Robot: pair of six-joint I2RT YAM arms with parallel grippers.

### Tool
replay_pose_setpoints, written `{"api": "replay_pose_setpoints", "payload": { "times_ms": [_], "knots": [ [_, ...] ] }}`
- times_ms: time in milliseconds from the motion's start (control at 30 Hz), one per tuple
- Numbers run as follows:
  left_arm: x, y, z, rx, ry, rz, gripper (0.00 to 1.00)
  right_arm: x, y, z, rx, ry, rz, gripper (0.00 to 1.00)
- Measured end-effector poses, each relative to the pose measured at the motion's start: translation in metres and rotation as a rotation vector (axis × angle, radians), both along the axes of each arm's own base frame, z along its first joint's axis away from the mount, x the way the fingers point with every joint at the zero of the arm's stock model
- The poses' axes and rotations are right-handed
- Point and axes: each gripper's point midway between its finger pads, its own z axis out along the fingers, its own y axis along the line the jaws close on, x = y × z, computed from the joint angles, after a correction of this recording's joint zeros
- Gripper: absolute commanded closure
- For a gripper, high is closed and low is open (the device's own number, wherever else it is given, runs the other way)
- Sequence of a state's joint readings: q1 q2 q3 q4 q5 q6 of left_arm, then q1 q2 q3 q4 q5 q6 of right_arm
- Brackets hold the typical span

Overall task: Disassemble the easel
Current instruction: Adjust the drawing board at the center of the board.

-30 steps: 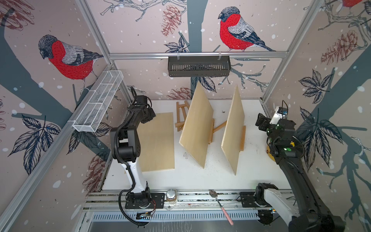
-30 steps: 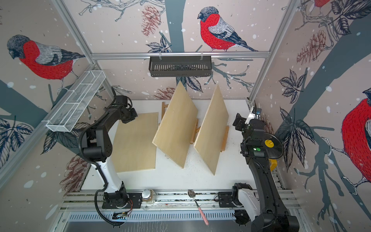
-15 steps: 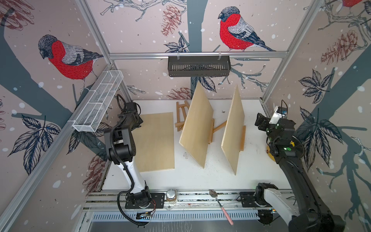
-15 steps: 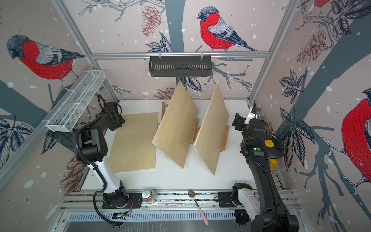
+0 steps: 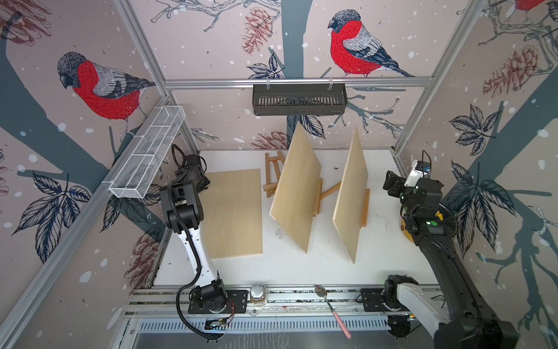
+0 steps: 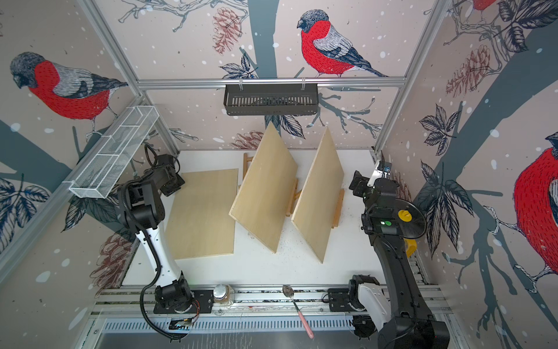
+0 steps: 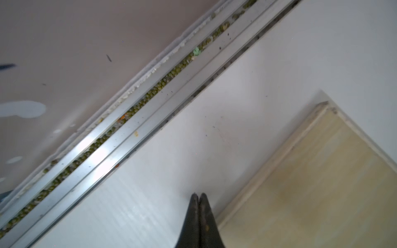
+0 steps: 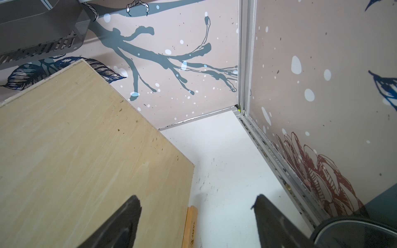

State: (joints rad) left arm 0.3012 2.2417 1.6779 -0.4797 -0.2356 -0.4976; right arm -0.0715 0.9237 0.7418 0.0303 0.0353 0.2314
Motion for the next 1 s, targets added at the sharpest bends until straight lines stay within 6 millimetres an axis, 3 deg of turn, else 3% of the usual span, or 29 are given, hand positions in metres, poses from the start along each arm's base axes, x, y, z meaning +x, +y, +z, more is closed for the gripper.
{"api": "replay_pose_setpoints", "payload": {
  "times_ms": [267,667,900,1000],
  "knots": [
    [0.032,-0.004,-0.005,-0.051,-0.082,-0.035,0.99,0.003,-0.002,-0.006,0.000,0.018,-0.007,0.16],
    [0.059,-0.027,-0.002,-0.158,-0.184,-0.115,0.99,0.004,-0.002,-0.009,0.000,0.026,-0.009,0.16],
    [0.065,-0.038,0.000,-0.200,-0.208,-0.130,0.96,0.003,-0.002,-0.009,0.000,0.027,-0.009,0.16],
    [0.058,-0.043,0.003,-0.220,-0.194,-0.132,0.95,0.003,-0.002,-0.009,0.000,0.026,-0.009,0.15]
  ]
}}
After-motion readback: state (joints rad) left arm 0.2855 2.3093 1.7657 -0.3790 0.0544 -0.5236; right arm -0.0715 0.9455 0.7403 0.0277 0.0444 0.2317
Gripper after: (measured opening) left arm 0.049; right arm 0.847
